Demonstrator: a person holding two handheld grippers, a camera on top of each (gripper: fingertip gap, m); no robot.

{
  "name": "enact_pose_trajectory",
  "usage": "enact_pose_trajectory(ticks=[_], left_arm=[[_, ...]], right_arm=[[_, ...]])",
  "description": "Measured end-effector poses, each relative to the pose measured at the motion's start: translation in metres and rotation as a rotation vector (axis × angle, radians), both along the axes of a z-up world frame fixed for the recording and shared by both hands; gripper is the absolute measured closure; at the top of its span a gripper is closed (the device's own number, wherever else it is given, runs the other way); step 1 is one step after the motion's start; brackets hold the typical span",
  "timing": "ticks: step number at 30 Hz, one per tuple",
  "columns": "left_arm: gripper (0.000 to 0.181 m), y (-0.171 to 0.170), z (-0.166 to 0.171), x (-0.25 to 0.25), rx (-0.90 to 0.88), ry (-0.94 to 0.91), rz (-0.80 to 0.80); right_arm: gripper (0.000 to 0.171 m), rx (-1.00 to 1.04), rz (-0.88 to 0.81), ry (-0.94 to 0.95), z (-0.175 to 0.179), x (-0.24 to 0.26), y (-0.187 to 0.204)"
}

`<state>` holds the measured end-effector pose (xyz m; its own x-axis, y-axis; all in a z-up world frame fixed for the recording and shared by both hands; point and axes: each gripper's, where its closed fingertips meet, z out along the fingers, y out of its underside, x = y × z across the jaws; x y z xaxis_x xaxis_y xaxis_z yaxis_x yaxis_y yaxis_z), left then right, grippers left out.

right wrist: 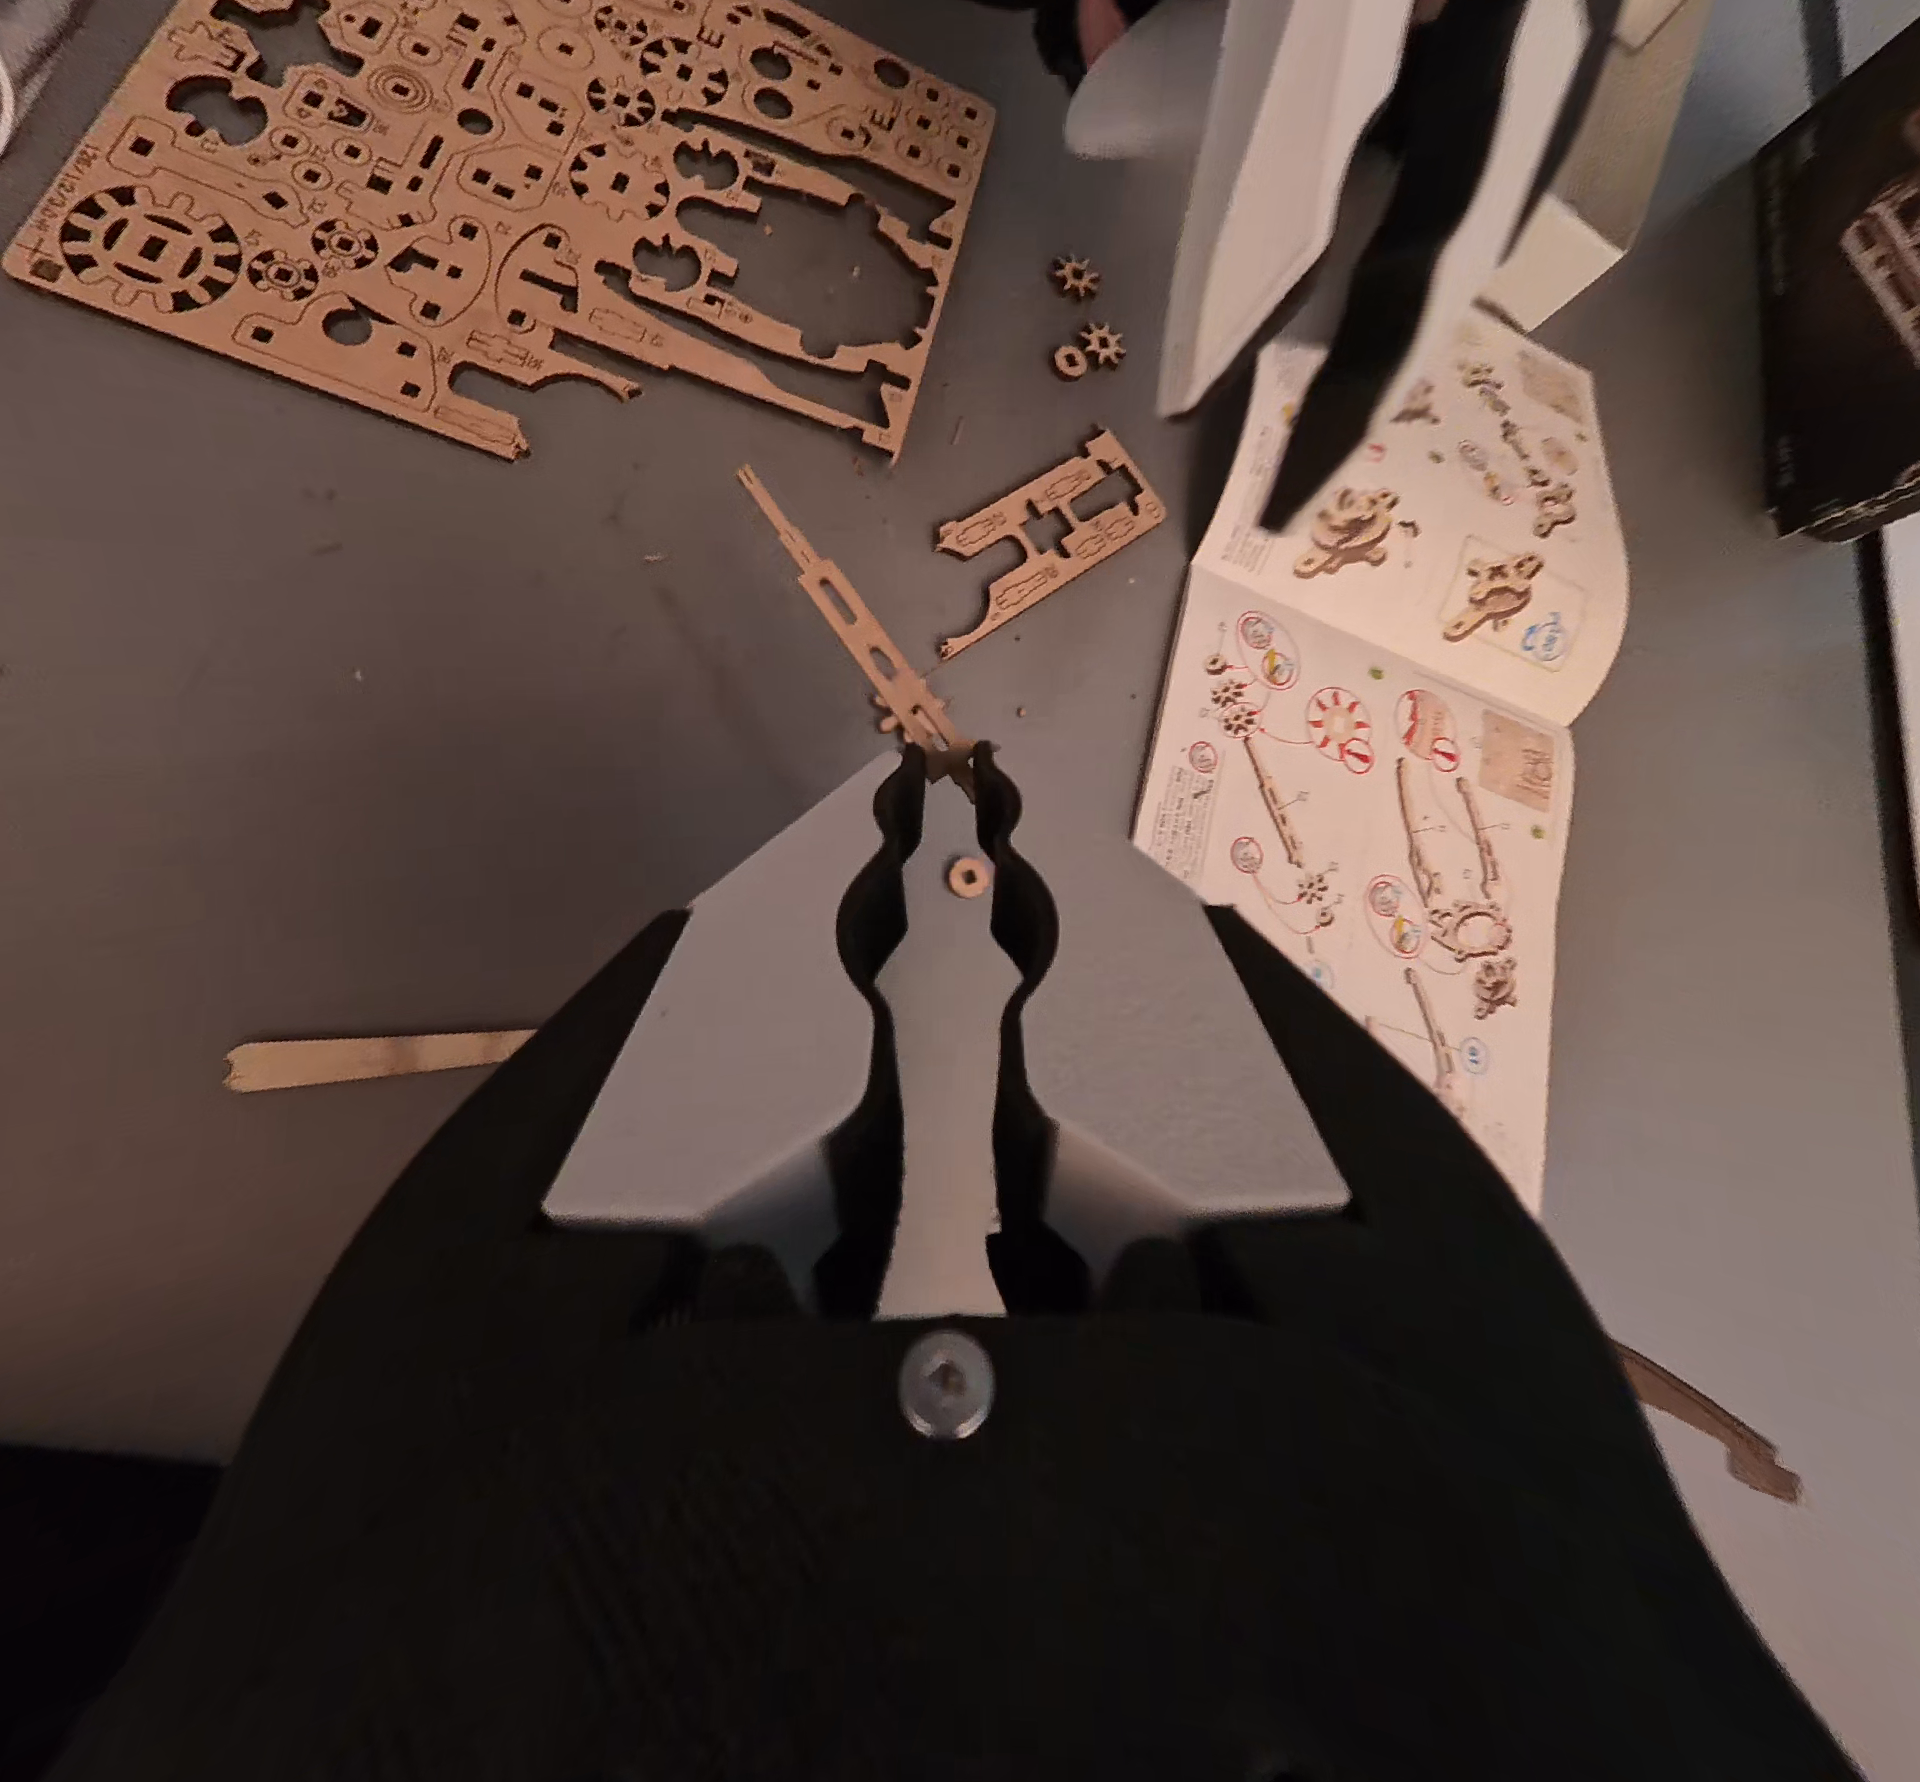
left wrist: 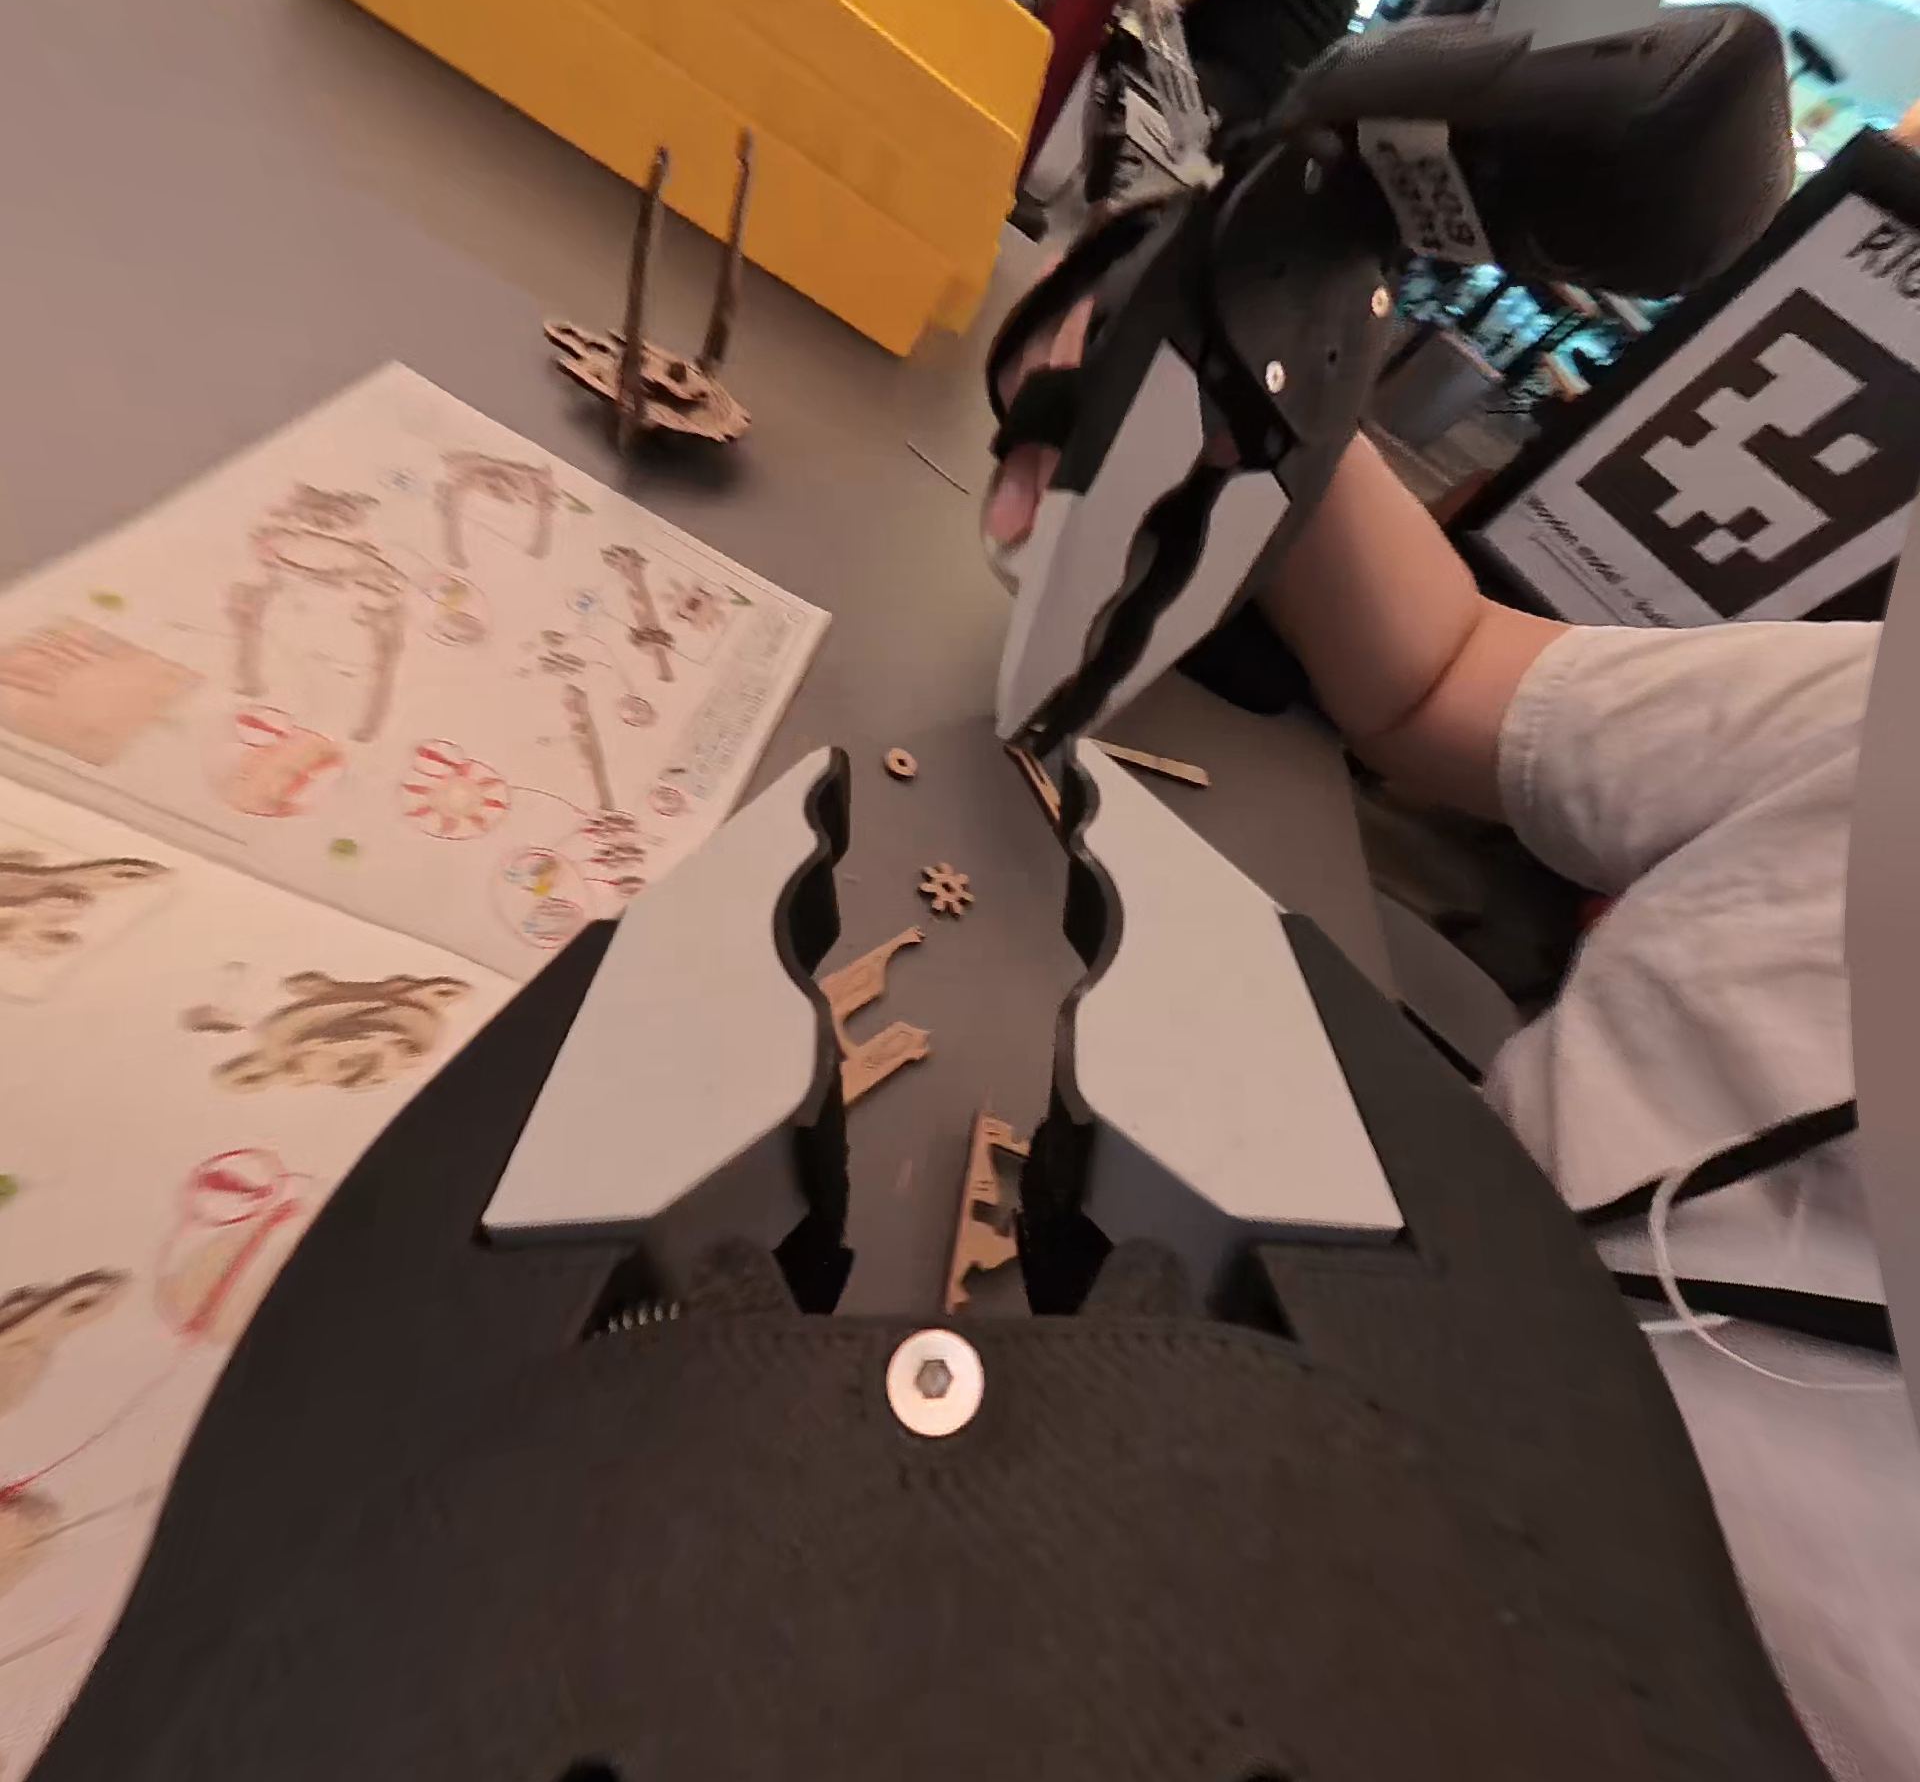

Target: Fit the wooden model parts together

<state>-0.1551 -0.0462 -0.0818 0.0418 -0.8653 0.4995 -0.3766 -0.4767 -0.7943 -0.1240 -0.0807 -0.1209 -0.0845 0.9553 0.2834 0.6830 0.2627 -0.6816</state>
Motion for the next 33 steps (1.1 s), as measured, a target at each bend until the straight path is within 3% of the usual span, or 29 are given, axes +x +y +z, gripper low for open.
enact_pose_trajectory(ticks=[2, 12, 19, 21, 23, 26, 30, 33], left_arm=[[0.152, -0.011, -0.005, 0.002, -0.055, 0.016, -0.037], [0.155, -0.045, -0.022, 0.008, -0.244, 0.098, -0.115], [0.157, -0.059, -0.03, 0.01, -0.276, 0.138, -0.162], [0.161, -0.064, -0.029, 0.01, -0.321, 0.136, -0.191], [0.176, -0.069, -0.027, 0.009, -0.361, 0.123, -0.223], [0.179, -0.069, -0.029, 0.009, -0.353, 0.125, -0.225], [0.181, -0.065, -0.024, 0.009, -0.355, 0.099, -0.21], [0.181, -0.064, -0.019, 0.009, -0.388, 0.074, -0.21]], right_arm=[[0.163, 0.026, -0.003, 0.01, 0.004, -0.001, 0.001], [0.163, 0.09, -0.012, 0.017, 0.01, -0.002, 0.004], [0.163, 0.114, -0.021, 0.033, 0.015, -0.002, 0.006], [0.163, 0.124, -0.02, 0.037, 0.016, -0.003, 0.006], [0.163, 0.132, -0.017, 0.041, 0.017, -0.004, 0.006], [0.162, 0.154, -0.017, 0.05, 0.02, -0.005, 0.007], [0.142, 0.179, -0.089, 0.139, 0.035, -0.002, 0.019], [0.137, -0.032, -0.196, 0.278, 0.05, 0.008, 0.029]])
